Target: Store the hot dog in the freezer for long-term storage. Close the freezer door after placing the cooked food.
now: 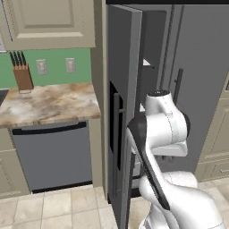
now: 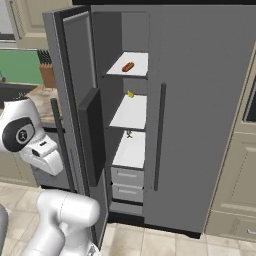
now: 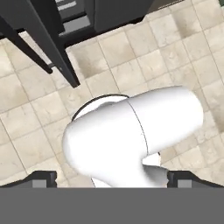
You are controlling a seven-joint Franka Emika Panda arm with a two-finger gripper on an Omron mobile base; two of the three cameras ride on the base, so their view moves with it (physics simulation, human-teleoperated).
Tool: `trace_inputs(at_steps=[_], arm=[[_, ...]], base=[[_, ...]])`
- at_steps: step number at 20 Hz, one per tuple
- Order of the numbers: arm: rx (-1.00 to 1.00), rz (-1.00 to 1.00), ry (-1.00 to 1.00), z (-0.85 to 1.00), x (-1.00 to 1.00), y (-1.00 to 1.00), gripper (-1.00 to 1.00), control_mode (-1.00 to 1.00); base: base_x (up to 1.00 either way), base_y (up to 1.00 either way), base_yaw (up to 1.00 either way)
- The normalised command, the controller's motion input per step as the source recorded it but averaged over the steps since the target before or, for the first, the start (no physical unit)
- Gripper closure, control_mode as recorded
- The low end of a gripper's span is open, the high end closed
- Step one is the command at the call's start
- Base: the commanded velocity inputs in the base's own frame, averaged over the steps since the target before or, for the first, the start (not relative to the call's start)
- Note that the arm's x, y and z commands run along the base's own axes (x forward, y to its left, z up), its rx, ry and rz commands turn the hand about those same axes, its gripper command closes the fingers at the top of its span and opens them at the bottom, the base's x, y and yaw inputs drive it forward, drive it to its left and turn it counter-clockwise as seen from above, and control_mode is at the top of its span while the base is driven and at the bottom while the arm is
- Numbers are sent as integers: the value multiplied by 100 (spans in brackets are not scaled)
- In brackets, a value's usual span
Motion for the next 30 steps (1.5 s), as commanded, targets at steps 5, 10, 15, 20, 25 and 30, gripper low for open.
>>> trace_inputs(at_steps=[5, 10, 15, 20, 25, 30], arm=[[-22, -35, -7, -23, 92, 98, -100, -100], [-23, -37, -10, -31, 83, 67, -100, -100], [-9, -36, -5, -6, 72, 32, -100, -100], [-23, -24, -26, -12, 58, 30, -100, -100], [-36, -1, -40, -20, 22, 6, -100, -100], [-32, 3, -29, -2, 2, 0, -100, -100]], base=[[0, 0, 0], [0, 0, 0], [0, 0, 0], [0, 0, 0], [0, 0, 0], [0, 0, 0]])
